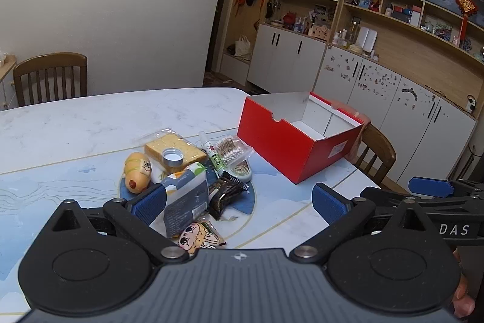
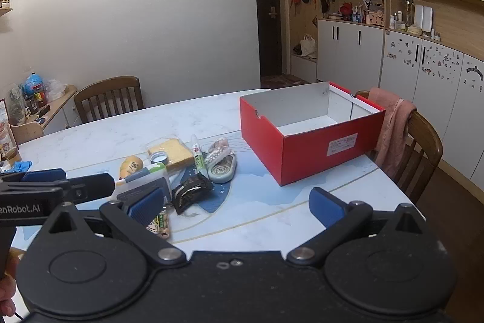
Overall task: Organize objects
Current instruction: 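Move both tools toward the pile of items on the table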
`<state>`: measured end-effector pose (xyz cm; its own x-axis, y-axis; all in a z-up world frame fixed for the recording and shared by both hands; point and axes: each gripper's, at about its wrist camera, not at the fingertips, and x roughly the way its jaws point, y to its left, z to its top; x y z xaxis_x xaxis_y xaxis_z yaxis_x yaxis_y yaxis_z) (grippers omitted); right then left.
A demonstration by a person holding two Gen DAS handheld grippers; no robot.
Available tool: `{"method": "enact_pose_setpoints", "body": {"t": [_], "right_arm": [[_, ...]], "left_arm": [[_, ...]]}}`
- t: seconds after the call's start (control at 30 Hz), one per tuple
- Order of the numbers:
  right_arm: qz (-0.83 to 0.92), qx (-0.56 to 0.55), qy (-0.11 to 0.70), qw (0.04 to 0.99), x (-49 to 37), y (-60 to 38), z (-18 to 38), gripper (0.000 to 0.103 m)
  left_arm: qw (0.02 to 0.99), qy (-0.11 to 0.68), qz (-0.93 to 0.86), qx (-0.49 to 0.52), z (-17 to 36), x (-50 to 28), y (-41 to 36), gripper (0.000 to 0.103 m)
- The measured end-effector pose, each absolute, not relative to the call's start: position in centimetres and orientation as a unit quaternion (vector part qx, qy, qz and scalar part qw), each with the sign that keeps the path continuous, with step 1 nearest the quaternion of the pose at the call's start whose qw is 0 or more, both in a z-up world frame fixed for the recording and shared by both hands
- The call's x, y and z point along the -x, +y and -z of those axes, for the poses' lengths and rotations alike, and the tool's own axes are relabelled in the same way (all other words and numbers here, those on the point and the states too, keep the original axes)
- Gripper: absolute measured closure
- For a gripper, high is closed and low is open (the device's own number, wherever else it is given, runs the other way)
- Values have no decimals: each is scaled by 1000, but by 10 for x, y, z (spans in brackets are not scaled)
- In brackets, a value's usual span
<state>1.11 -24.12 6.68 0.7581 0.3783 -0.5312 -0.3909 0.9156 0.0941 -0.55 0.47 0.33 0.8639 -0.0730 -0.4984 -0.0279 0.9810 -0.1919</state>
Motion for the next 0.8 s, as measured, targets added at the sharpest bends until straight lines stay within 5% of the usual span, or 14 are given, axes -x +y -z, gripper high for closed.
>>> {"method": "enact_pose_setpoints", "body": {"t": [0.8], "right_arm": [[-225,15,283,932,-34,-227,-63,1]], "left_arm": [[961,256,0,101,-5,-7,17,0]]}}
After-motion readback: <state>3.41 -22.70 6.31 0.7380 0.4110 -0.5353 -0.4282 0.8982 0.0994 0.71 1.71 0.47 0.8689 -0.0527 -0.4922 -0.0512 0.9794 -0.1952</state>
